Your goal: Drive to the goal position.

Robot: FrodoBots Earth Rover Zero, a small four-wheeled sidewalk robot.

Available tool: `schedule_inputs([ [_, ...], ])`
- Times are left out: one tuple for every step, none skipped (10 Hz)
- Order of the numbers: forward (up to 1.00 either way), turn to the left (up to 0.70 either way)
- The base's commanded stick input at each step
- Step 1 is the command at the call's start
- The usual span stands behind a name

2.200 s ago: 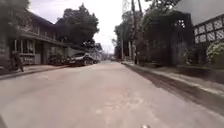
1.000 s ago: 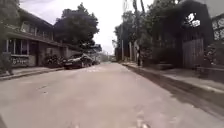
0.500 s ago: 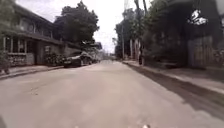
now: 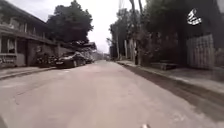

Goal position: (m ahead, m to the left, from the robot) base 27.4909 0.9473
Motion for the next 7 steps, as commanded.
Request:
schedule_inputs([
  [0.70,0.00],
  [0.70,0.00],
  [0.70,0.00],
  [0.70,0.00],
  [0.70,0.00],
  [0.70,0.00],
  [0.70,0.00],
])
